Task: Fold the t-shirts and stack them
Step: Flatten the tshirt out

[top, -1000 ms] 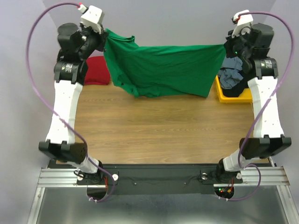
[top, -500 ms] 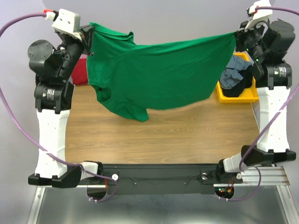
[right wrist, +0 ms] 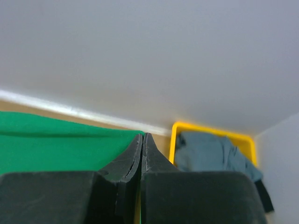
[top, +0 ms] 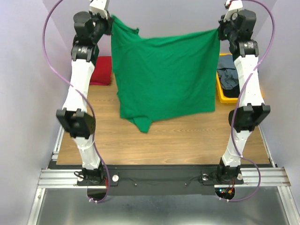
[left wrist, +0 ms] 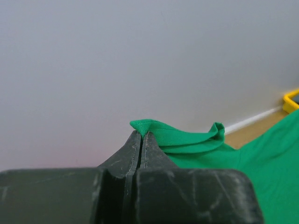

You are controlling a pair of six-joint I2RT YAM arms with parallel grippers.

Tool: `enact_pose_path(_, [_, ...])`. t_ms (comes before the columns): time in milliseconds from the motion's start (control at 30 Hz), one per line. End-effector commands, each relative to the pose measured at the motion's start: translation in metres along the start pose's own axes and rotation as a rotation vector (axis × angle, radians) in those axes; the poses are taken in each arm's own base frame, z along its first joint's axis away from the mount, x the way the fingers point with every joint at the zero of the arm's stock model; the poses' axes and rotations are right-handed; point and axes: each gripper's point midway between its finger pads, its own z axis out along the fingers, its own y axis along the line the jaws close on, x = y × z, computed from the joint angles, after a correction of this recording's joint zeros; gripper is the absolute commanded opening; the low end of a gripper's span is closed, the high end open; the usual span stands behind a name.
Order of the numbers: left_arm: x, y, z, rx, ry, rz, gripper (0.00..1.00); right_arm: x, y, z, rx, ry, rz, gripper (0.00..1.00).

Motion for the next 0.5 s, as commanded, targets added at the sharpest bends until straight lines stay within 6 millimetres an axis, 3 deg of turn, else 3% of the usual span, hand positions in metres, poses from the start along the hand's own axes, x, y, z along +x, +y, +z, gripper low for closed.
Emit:
enact_pose_path(0, [-0.155,0.013,-0.027,-0.029,-0.452,0.116,0.0,-0.106,-0.036,-0.023,0.143,-0.326,0.03,0.01])
enact_pose_path(67, [-0.188,0.015,-0.038,-0.044,-0.582,0.136,0.0,-0.137,-0.041,-0.034,0.165,-0.433,0.024,0.0])
enact_pose_path(167, [-0.215,0.014,-0.055,-0.054,-0.687,0.163,0.0,-0.159,-0.051,-0.047,0.223,-0.528,0.022,0.01])
enact_pose_path(200, [-0.226,0.012,-0.062,-0.058,-0.729,0.175,0.0,-0.18,-0.055,-0.065,0.242,-0.603,0.022,0.01])
enact_pose_path(267, [-0.232,0.016,-0.069,-0.072,-0.758,0.178,0.0,-0.184,-0.055,-0.07,0.244,-0.628,0.017,0.01])
enact_pose_path(333, [-0.229,0.018,-0.073,-0.072,-0.763,0.186,0.0,-0.175,-0.05,-0.062,0.214,-0.609,0.015,0.01])
enact_pose_path(400, [-0.206,0.024,-0.067,-0.068,-0.71,0.181,0.0,-0.142,-0.037,-0.039,0.156,-0.526,0.011,0.01])
enact_pose_path(467, [-0.176,0.018,-0.057,-0.013,-0.642,0.197,0.0,-0.122,-0.028,-0.033,0.113,-0.475,0.004,0.01])
